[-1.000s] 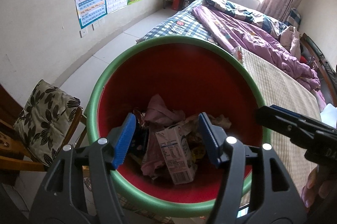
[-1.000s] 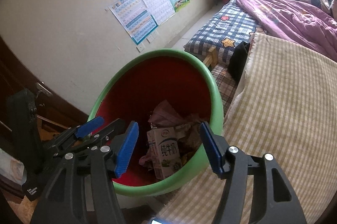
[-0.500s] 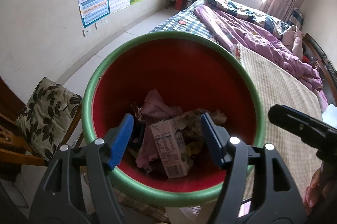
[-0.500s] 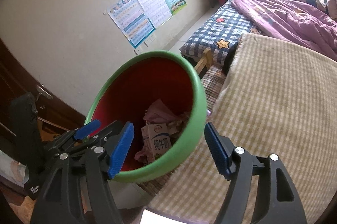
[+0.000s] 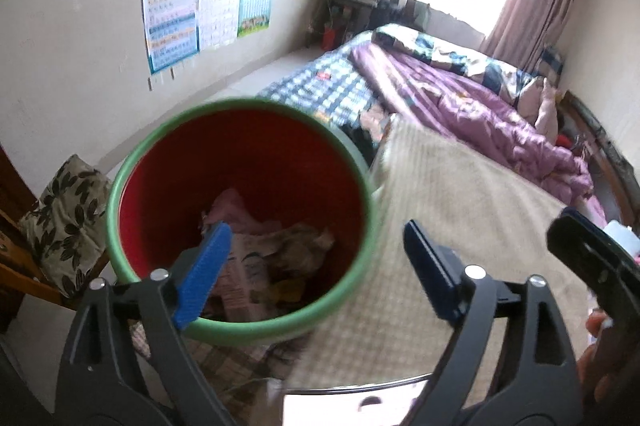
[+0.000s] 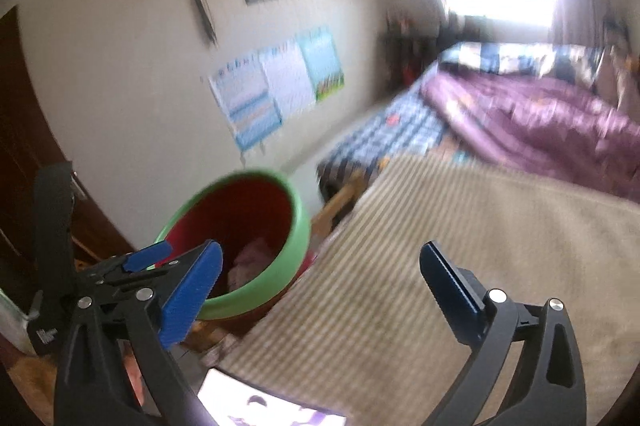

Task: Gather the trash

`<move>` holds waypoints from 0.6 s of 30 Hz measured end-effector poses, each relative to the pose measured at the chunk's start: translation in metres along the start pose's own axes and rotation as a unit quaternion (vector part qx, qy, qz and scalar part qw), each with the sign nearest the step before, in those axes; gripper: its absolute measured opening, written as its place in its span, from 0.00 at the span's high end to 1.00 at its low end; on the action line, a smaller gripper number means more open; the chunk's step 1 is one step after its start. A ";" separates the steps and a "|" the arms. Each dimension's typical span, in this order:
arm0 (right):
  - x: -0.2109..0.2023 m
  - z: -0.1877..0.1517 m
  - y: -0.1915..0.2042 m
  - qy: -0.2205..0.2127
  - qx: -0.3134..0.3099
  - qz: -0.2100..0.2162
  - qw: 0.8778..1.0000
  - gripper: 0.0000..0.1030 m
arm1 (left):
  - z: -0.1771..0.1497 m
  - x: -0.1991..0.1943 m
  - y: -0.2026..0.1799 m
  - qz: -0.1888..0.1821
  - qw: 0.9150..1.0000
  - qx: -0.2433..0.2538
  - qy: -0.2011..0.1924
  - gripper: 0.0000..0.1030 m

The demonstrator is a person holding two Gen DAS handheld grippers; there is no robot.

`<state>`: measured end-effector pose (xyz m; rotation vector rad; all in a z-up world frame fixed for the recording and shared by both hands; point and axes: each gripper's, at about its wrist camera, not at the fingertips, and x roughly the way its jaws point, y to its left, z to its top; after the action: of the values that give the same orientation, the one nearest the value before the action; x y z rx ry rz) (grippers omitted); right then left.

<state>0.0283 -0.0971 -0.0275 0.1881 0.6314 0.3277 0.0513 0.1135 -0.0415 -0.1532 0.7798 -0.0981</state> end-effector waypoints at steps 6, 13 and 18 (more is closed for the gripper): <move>-0.052 -0.005 -0.019 -0.083 -0.038 -0.018 0.996 0.07 | 0.005 -0.048 -0.047 0.036 0.992 0.000 -0.118 0.05; -0.093 -0.020 -0.041 -0.171 -0.071 -0.057 0.981 0.07 | 0.006 -0.083 -0.086 0.074 0.978 0.000 -0.196 0.05; -0.095 -0.019 -0.063 -0.157 -0.041 -0.050 0.985 0.07 | 0.002 -0.091 -0.104 0.069 0.977 0.010 -0.204 0.05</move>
<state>-0.0406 -0.1880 -0.0076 0.1248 0.3128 0.2213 -0.0150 0.0249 0.0406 -0.0957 0.3776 0.0577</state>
